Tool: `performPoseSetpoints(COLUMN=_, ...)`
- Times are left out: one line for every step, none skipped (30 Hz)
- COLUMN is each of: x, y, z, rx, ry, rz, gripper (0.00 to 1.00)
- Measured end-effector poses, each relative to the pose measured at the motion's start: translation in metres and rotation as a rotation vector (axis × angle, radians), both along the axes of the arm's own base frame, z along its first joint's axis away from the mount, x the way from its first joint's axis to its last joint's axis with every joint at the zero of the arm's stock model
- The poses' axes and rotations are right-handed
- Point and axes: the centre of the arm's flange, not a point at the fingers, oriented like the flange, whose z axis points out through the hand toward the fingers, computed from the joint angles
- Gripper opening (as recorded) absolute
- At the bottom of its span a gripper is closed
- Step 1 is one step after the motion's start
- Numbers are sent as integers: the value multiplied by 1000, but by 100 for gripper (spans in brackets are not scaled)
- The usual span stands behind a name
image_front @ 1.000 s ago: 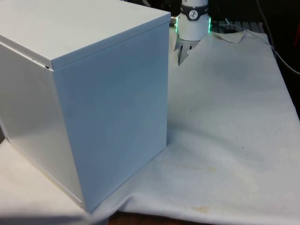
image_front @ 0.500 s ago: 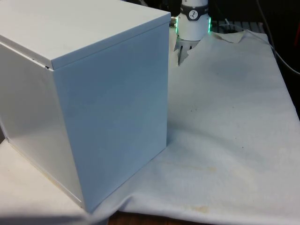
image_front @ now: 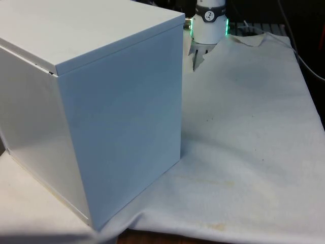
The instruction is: Open the drawer, then close it.
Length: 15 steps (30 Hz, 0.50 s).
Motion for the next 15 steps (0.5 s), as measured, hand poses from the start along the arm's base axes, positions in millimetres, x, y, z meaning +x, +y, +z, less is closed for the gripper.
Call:
performPoseSetpoints(x=0, y=0, z=-1, rx=4, ry=-1, rz=2, gripper=100)
performPoseSetpoints(x=1, y=-1, z=-2, rx=6, ry=-2, rz=3, gripper=100)
performPoseSetpoints(x=1, y=-1, z=-2, rx=10, ry=-3, rz=5, gripper=100)
performPoseSetpoints(x=1, y=-1, z=-3, rx=13, ry=-4, rz=7, gripper=100)
performPoseSetpoints(x=1, y=-1, z=-3, rx=13, ry=-4, rz=7, gripper=100)
performPoseSetpoints(x=1, y=-1, z=-4, rx=20, ry=-5, rz=11, gripper=100)
performPoseSetpoints(x=1, y=-2, z=-4, rx=22, ry=-6, rz=12, gripper=100)
performPoseSetpoints(x=1, y=-2, z=-4, rx=22, ry=-6, rz=12, gripper=100)
performPoseSetpoints(x=1, y=-3, z=-4, rx=26, ry=-8, rz=14, gripper=100)
performPoseSetpoints(x=1, y=-3, z=-4, rx=27, ry=-9, rz=15, gripper=100)
performPoseSetpoints(x=1, y=-3, z=-4, rx=28, ry=-9, rz=16, gripper=100)
performPoseSetpoints(x=1, y=-5, z=-4, rx=30, ry=-9, rz=15, gripper=100)
performPoseSetpoints(x=1, y=-5, z=-4, rx=30, ry=-9, rz=15, gripper=100)
performPoseSetpoints(x=0, y=-5, z=-4, rx=31, ry=-10, rz=15, gripper=100)
performPoseSetpoints(x=0, y=-6, z=-5, rx=33, ry=-10, rz=15, gripper=100)
